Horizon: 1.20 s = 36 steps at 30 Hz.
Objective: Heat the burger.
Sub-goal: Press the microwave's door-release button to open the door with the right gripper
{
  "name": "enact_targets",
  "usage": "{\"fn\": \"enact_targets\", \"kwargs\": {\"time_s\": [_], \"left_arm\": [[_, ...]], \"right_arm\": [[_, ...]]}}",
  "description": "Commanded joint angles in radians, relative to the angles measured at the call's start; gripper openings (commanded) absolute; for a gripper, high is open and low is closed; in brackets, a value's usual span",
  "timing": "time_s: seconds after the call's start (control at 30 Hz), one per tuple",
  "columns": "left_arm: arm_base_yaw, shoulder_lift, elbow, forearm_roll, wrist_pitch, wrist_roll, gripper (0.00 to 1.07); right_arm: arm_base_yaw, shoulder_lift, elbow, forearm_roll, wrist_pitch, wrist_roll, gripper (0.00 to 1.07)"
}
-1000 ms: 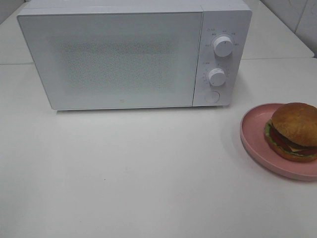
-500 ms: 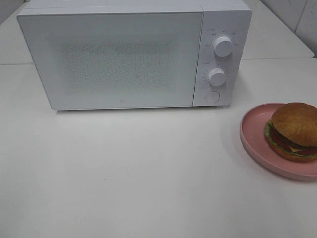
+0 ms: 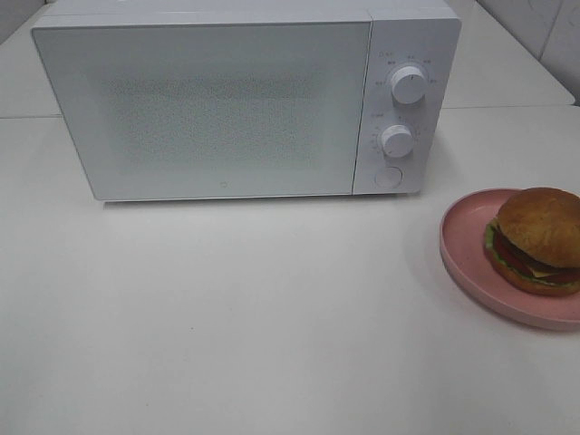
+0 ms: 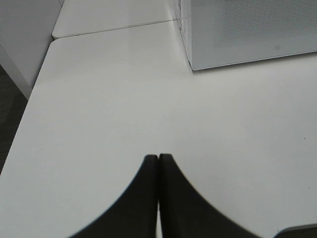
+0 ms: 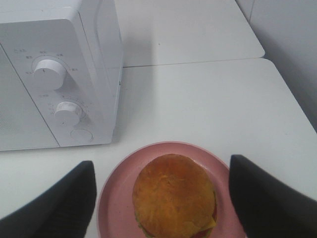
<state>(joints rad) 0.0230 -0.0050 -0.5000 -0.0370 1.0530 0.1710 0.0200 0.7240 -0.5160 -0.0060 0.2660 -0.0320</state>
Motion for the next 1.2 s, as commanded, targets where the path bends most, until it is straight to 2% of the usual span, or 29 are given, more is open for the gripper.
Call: {"fn": "enact_targets", "kwargs": {"time_s": [0.03,0.13,0.2,0.3,0.33,0.37,0.43,0.47,0.5,0.53,0.57,0.73,0.8,0.83,0.87,0.9,0.93,1.03,1.1,1.13,1.17,1.2], "left_arm": [[0.001,-0.023,0.002,-0.007,-0.012,-0.002,0.00],[0.001,-0.023,0.002,-0.007,-0.012,-0.002,0.00],[0.001,-0.023,0.002,-0.007,-0.012,-0.002,0.00],[0.001,-0.023,0.002,-0.007,-0.012,-0.002,0.00],[0.001,-0.023,0.002,-0.007,-0.012,-0.002,0.00],[0.001,-0.023,0.002,-0.007,-0.012,-0.002,0.00],[0.001,-0.023,0.002,-0.007,-0.012,-0.002,0.00],[0.001,-0.023,0.002,-0.007,-0.012,-0.002,0.00],[0.001,-0.023,0.002,-0.007,-0.012,-0.002,0.00],[0.001,-0.023,0.002,-0.007,-0.012,-0.002,0.00],[0.001,-0.023,0.002,-0.007,-0.012,-0.002,0.00],[0.001,-0.023,0.002,-0.007,-0.012,-0.002,0.00],[0.001,-0.023,0.002,-0.007,-0.012,-0.002,0.00],[0.001,-0.023,0.002,-0.007,-0.012,-0.002,0.00],[0.001,-0.023,0.002,-0.007,-0.012,-0.002,0.00],[0.001,-0.023,0.002,-0.007,-0.012,-0.002,0.00],[0.001,-0.023,0.002,-0.007,-0.012,-0.002,0.00],[0.001,-0.023,0.002,-0.007,-0.012,-0.002,0.00],[0.001,-0.023,0.002,-0.007,-0.012,-0.002,0.00],[0.001,-0.023,0.002,-0.007,-0.012,-0.002,0.00],[0.001,-0.023,0.002,-0.007,-0.012,-0.002,0.00],[0.001,-0.023,0.002,-0.007,-0.012,-0.002,0.00]], "right_arm": [[-0.006,0.085,-0.006,0.006,-0.093,0.003,0.64],[-0.006,0.138,-0.006,0.014,-0.142,0.003,0.59],[-0.006,0.229,-0.006,0.014,-0.229,0.003,0.45],[-0.006,0.254,-0.006,0.014,-0.252,0.003,0.41],[-0.006,0.298,-0.006,0.014,-0.301,0.003,0.32],[-0.006,0.298,-0.006,0.014,-0.301,0.003,0.32],[-0.006,0.372,-0.006,0.014,-0.387,0.003,0.15],[-0.006,0.372,-0.006,0.014,-0.387,0.003,0.15],[-0.005,0.407,-0.006,0.014,-0.428,0.003,0.08],[-0.005,0.407,-0.006,0.014,-0.428,0.003,0.08],[-0.005,0.443,-0.006,0.014,-0.468,0.005,0.02],[0.005,0.491,-0.006,0.014,-0.507,0.026,0.00],[0.084,0.553,-0.006,0.013,-0.561,0.032,0.00],[0.084,0.553,-0.006,0.013,-0.561,0.032,0.00],[0.144,0.589,-0.006,0.013,-0.590,0.032,0.00],[0.144,0.589,-0.006,0.013,-0.590,0.032,0.00],[0.200,0.621,-0.006,0.013,-0.617,0.032,0.00],[0.230,0.639,-0.006,0.013,-0.628,0.032,0.00],[0.318,0.694,-0.006,0.013,-0.668,0.032,0.00],[0.318,0.694,-0.006,0.013,-0.668,0.032,0.00],[0.377,0.734,-0.006,0.013,-0.704,0.032,0.00],[0.377,0.734,-0.006,0.013,-0.704,0.032,0.00]]}}
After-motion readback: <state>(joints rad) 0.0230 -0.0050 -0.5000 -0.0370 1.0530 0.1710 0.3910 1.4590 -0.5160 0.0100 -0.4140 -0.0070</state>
